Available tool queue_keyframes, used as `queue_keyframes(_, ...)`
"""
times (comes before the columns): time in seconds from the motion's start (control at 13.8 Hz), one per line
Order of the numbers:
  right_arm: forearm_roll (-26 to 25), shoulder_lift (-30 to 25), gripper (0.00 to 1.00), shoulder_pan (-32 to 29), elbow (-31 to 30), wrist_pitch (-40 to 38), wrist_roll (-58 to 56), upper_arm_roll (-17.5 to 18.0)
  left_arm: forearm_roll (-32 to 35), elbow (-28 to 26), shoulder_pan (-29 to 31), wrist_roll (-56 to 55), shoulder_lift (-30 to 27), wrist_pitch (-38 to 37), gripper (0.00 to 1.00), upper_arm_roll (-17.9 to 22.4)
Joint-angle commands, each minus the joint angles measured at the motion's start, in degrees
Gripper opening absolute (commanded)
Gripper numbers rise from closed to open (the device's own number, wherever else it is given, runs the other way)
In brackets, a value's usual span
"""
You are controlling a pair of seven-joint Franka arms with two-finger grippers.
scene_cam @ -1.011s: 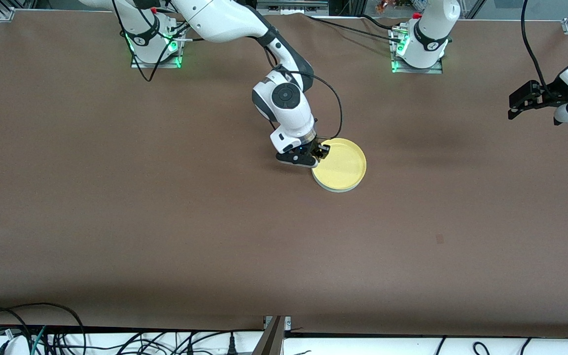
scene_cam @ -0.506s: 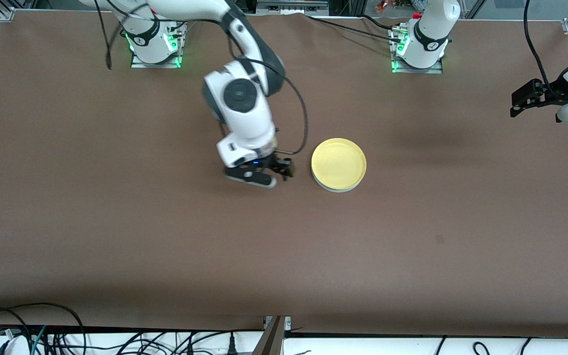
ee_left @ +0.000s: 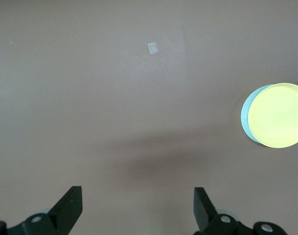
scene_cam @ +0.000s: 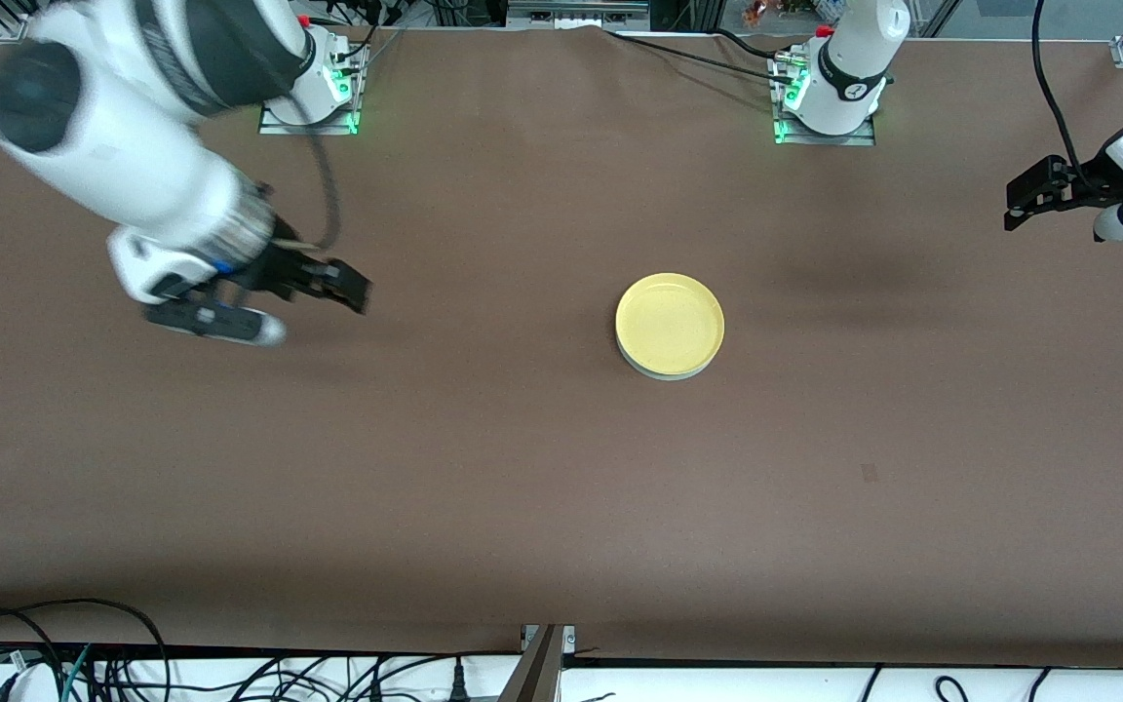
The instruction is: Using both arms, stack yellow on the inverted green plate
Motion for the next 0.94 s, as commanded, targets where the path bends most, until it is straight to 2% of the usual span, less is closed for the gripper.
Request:
queue_keyframes(0.0, -1.6, -8.2, 1.0, -5.7, -7.9, -1.5, -2.6, 4.3, -0.6, 2.0, -0.1, 0.5, 0.9, -1.6, 1.0, -0.1)
queue_keyframes(0.14, -7.6, -13.0, 1.0, -17.8, -11.3, -2.1, -4.6, 16.8, -0.6, 2.0, -0.1, 0.5, 0.9, -1.6, 1.0, -0.1)
queue_keyframes(0.36, -10.2, -14.7, 1.0, -32.7, -11.6, -5.0, -11.5, 28.7, -0.6, 1.9, -0.1, 0.5, 0.9, -1.6, 1.0, -0.1)
queue_keyframes(0.58, -16.0, -15.4, 1.0, -33.7, -11.2, -5.0, -14.2, 29.9, -0.6, 1.9, 0.1, 0.5, 0.9, -1.6, 1.0, -0.1)
queue_keyframes(0.87, -15.7, -14.7, 1.0, -33.6, -10.4, -4.8, -14.0, 29.9, -0.6, 1.9, 0.1, 0.5, 0.9, -1.6, 1.0, -0.1)
